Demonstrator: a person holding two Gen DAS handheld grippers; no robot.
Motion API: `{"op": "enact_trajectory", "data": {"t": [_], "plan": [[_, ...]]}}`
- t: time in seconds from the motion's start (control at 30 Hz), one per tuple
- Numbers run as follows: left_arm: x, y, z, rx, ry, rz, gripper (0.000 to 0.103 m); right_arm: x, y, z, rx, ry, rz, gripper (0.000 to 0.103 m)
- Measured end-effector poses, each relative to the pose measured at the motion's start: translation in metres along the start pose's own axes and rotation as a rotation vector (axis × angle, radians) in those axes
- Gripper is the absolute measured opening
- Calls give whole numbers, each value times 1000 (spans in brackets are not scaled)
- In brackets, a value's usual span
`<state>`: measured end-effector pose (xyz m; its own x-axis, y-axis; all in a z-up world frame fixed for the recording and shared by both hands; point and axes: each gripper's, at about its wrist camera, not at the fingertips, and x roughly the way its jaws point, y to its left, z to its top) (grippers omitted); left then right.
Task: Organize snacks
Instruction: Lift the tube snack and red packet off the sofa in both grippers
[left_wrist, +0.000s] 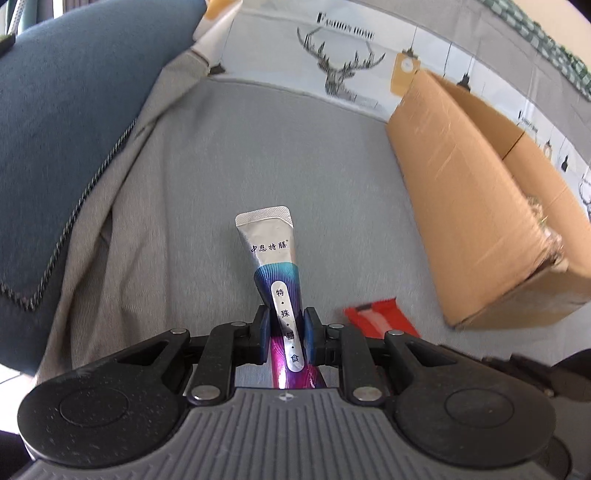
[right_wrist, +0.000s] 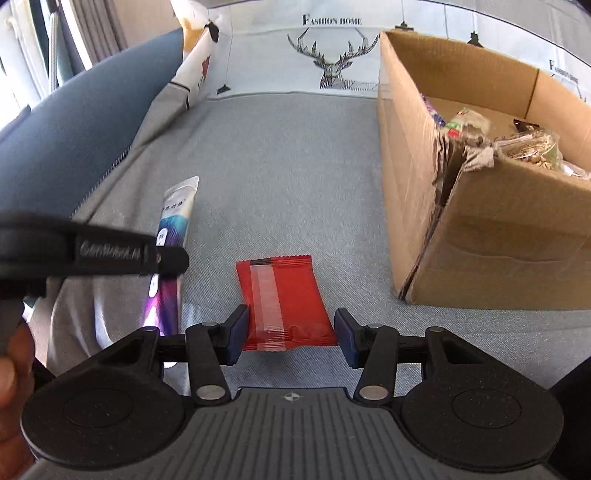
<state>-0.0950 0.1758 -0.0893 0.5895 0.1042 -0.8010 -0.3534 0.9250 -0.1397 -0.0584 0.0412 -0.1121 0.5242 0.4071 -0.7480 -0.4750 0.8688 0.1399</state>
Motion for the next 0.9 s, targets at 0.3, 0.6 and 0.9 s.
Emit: {"op": "enact_trajectory", "data": {"t": [0.3,0.6,0.9], "plan": [[13,-6,-11,13,19,43,27,16,11,-1,-146,22,-3,59],[15,-16,-13,58,13,74,32,22,15,-2,-223,12,-15,68],[17,-25,-14,101,6,100,35,20,11,-4,-218,-9,22,48]]}}
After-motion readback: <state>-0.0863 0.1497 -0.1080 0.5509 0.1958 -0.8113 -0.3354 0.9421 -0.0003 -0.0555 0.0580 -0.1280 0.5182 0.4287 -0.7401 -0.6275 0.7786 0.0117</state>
